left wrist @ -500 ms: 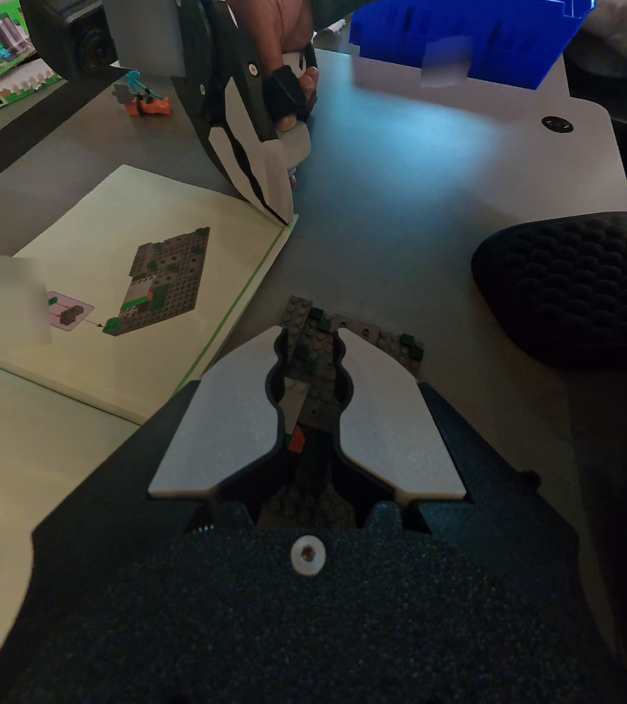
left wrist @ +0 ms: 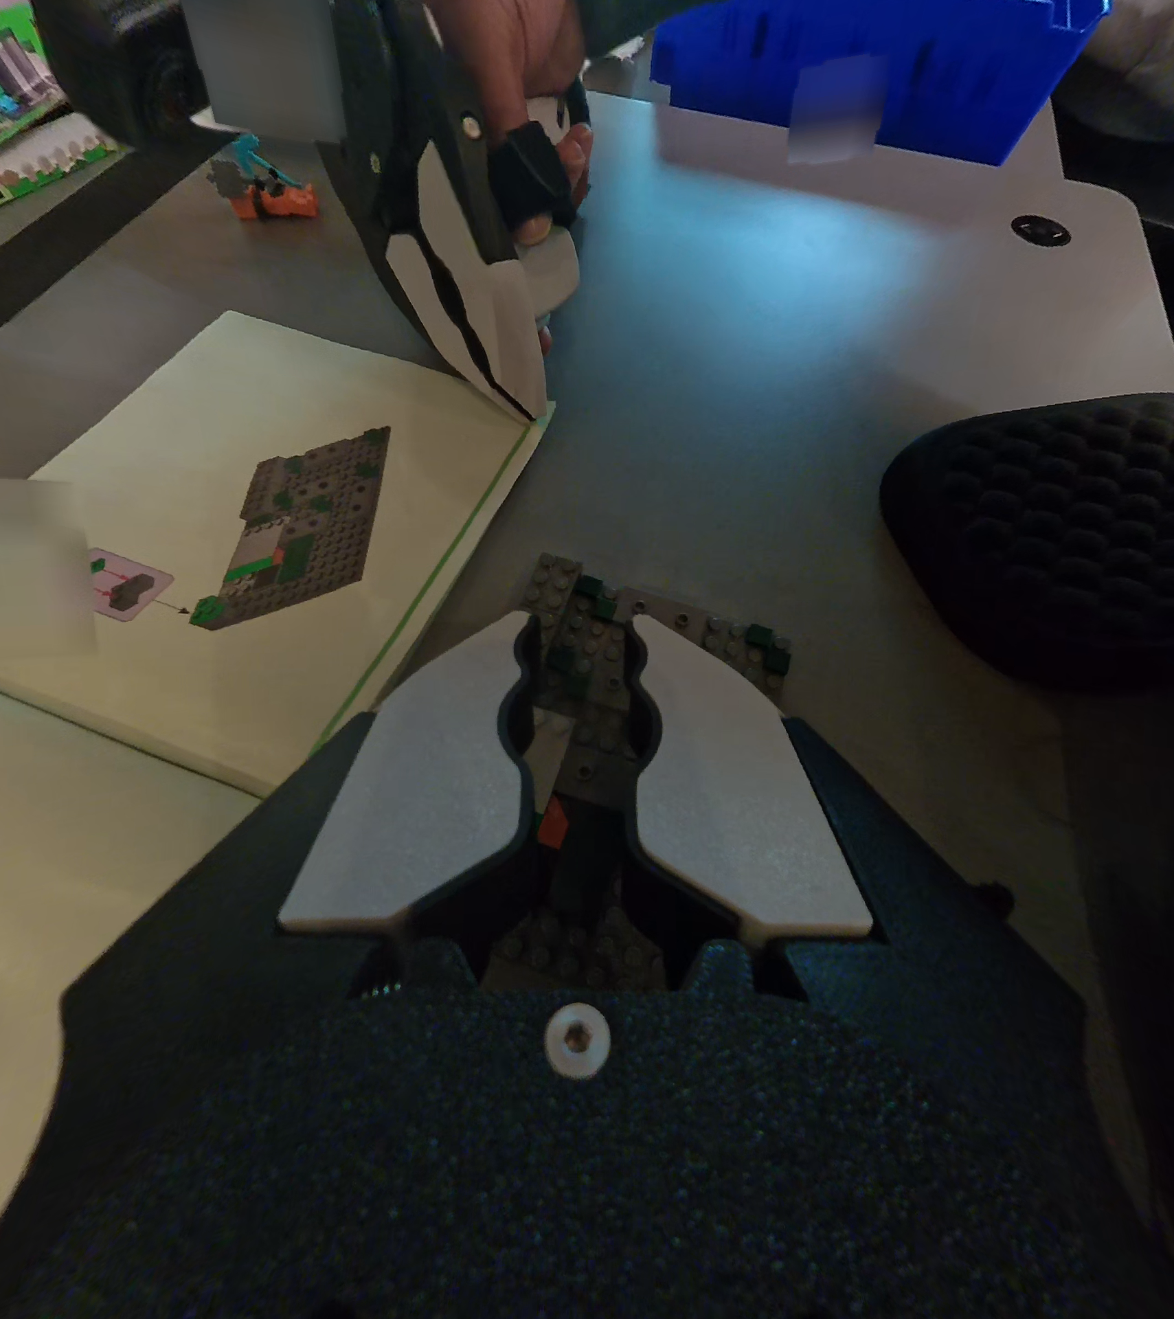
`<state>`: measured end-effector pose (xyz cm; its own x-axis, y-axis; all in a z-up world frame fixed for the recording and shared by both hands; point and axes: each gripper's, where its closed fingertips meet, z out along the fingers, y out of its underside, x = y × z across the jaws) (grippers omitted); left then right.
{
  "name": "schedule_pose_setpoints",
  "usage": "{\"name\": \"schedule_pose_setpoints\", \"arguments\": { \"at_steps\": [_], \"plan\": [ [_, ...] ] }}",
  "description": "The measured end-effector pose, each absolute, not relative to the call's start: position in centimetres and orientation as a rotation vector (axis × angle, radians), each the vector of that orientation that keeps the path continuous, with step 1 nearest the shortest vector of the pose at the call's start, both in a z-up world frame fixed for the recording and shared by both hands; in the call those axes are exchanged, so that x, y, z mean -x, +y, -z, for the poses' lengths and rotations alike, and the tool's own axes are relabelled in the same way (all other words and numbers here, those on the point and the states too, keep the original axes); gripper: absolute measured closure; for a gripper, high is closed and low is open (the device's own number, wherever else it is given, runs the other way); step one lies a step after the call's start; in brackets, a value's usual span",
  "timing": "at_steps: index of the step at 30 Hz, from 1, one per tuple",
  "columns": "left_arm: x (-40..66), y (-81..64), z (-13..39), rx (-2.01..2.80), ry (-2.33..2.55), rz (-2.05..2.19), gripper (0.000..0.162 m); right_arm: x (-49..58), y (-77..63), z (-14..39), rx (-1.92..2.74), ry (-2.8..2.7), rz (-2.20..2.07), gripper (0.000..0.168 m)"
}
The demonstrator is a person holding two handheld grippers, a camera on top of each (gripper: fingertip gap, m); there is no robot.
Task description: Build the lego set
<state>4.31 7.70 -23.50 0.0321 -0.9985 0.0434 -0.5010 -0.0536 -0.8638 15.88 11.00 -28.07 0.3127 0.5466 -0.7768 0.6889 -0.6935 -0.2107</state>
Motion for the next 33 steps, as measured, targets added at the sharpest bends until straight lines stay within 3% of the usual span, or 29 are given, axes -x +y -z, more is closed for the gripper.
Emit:
{"name": "schedule_pose_setpoints", "arguments": {
  "at_steps": [9, 23, 25, 28, 33],
  "plan": [
    [-4.1, 9.3, 22.9, 1.636, 1.465, 0.848, 0.142, -14.4, 13.0, 23.0, -2.616, 1.474, 1.195, 0.168],
    [-8.5, 16.2, 20.4, 1.615, 1.347, 0.657, 0.126, -8.1, 16.9, 14.7, -2.777, 1.93, 1.053, 0.168],
    [-9.1, 16.8, 19.8, 1.609, 1.324, 0.661, 0.133, -7.2, 17.0, 13.8, -2.775, 1.971, 1.07, 0.168],
    [-8.4, 18.2, 19.2, 1.612, 1.275, 0.616, 0.162, -5.8, 17.6, 12.1, -2.846, 2.014, 1.15, 0.168],
    [-4.9, 19.9, 17.9, 1.662, 1.062, 0.624, 0.162, -5.6, 19.0, 9.4, -3.068, 2.115, 1.26, 0.168]
  ]
}}
